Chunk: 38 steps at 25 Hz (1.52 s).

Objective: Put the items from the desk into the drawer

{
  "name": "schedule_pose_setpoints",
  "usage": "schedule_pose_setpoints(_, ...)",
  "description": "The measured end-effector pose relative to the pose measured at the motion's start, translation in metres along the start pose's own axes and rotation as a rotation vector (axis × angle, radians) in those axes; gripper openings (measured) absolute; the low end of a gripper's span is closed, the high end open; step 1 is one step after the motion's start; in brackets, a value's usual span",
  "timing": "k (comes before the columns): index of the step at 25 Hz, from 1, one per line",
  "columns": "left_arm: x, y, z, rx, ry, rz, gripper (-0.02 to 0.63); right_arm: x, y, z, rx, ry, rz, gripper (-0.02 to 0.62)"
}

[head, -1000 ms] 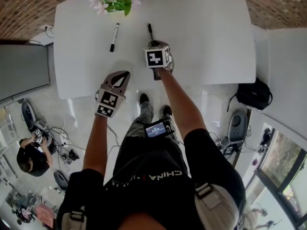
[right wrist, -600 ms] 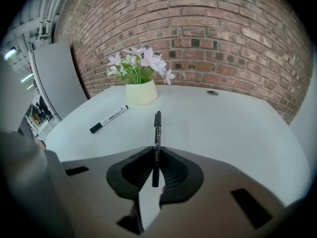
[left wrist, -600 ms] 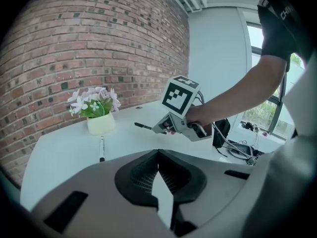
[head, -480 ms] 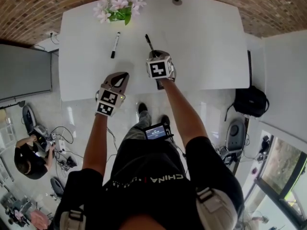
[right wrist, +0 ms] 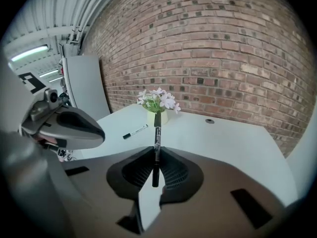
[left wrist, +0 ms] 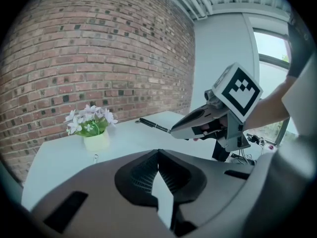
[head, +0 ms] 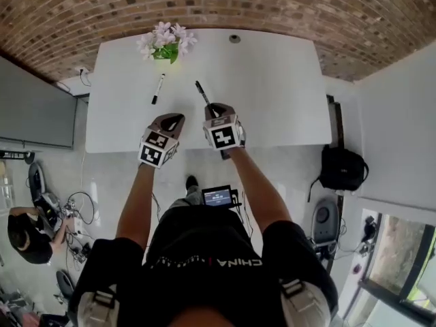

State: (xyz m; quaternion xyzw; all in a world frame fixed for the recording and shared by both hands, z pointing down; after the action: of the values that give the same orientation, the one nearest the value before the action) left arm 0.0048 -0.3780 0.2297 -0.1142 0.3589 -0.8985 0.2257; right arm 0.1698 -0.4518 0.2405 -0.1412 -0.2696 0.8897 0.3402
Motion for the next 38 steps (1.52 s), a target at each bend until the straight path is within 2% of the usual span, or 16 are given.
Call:
schedule_pose_setpoints(7, -0.048, 0.005, -0.012, -0.017, 0.026, 0.05, 0.012, -0.004, -0.041, -0.063, -0.063, 0.009, -0.073, 0.046)
schedule_pose_setpoints(18, -0.131, -0.002, -0.028, -0.041, 0.014, 0.106, 0.011, -0.019, -0.114, -0.116, -0.1, 0.058, -0.063, 0.046)
schedule_pose_setpoints(22, -0.153, -0.01, -0.033, -0.027, 0.034, 0.089, 0.012, -0.022, -0.132, -0.124, -0.097, 0.083, -0.07, 0.046)
schedule_pose_setpoints(25, -0.171, -0.018, -0.039, -0.028, 0.05, 0.047, 0.012, -0.024, -0.149, -0.128, -0.089, 0.116, -0.08, 0.046)
schedule_pose_setpoints(29, -0.19, -0.034, -0.047, 0.008, 0.124, 0.051, 0.012, -0.027, -0.165, -0.126, -0.084, 0.156, -0.083, 0.046)
schedule_pose_setpoints(33, -0.197, -0.056, -0.057, 0.042, 0.166, 0.011, 0.011, -0.025, -0.171, -0.117, -0.08, 0.197, -0.081, 0.046)
schedule_pose_setpoints(38, -0.188, -0.074, -0.081, 0.058, 0.231, -0.033, 0.012, -0.002, -0.165, -0.109, -0.073, 0.244, -0.11, 0.046)
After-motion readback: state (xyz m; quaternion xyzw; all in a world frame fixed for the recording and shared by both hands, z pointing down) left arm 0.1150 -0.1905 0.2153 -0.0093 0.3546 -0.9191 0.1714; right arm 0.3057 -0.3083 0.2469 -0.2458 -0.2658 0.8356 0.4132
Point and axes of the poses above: the fingertips, and each gripper's own axes: z forward along the fingers, x to its left, y out of its top, the point moved 10 cm from there along -z, backward along the fingers, and after that the axes turned 14 degrees about x, right-handed, at the moved point
